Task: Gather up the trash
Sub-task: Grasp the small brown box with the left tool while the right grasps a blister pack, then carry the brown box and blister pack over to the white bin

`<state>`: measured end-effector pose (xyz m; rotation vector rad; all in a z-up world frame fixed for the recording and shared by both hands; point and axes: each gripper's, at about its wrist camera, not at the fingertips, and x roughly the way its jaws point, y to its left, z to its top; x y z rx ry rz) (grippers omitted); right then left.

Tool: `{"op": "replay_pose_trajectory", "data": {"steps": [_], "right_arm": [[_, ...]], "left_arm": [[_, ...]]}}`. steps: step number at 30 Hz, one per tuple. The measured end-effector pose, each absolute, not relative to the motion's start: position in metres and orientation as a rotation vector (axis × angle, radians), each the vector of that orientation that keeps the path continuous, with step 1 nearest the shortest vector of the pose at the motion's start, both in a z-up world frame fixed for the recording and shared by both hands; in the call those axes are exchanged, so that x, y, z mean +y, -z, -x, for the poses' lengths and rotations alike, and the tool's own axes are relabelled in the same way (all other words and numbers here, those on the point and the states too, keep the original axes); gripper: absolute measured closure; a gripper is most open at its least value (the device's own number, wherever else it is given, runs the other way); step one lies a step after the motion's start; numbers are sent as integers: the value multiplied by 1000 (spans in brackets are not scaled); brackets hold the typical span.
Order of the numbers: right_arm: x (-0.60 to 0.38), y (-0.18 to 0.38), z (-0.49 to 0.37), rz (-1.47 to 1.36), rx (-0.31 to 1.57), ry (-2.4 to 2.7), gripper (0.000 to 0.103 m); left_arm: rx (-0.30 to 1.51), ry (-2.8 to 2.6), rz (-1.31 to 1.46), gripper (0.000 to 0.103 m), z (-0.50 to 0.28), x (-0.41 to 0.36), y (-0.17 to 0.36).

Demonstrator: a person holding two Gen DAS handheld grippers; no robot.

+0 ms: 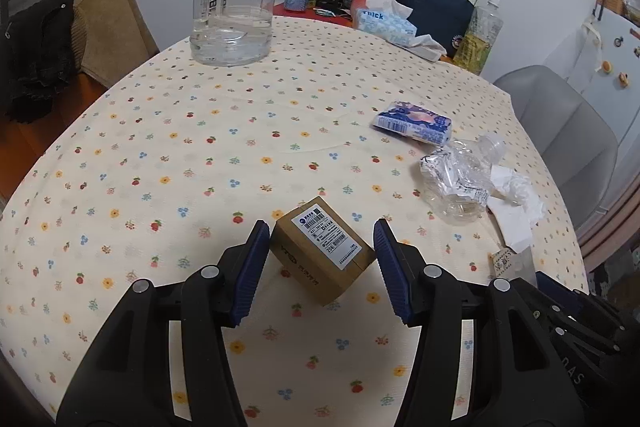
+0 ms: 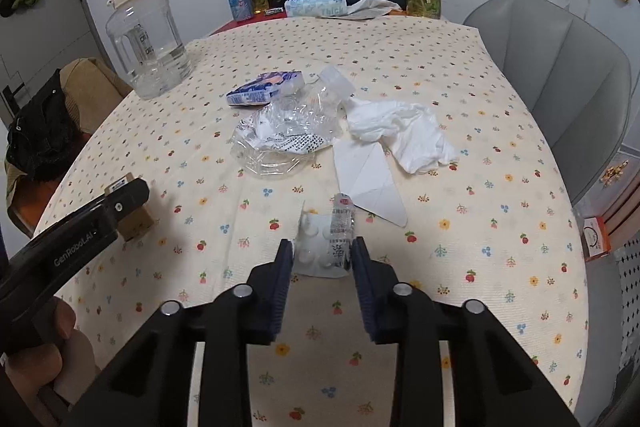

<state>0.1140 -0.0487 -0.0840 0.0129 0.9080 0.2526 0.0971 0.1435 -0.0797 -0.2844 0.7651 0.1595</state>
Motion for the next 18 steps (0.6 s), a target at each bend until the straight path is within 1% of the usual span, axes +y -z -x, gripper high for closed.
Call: {"op": "replay_pose_trajectory", "data": {"steps": [2,4,18], "right_arm": [[-54,80,-111,-17,889,-241,77],[-60,76,-109,-25,879,-232,78],[-129,53,-97,-93,807,-117,78]], "left_arm": [[764,-150,280,49,-99,139,79],[763,-142,275,49,-100,134,78],[748,-42,202,49,-113,71,61]]}}
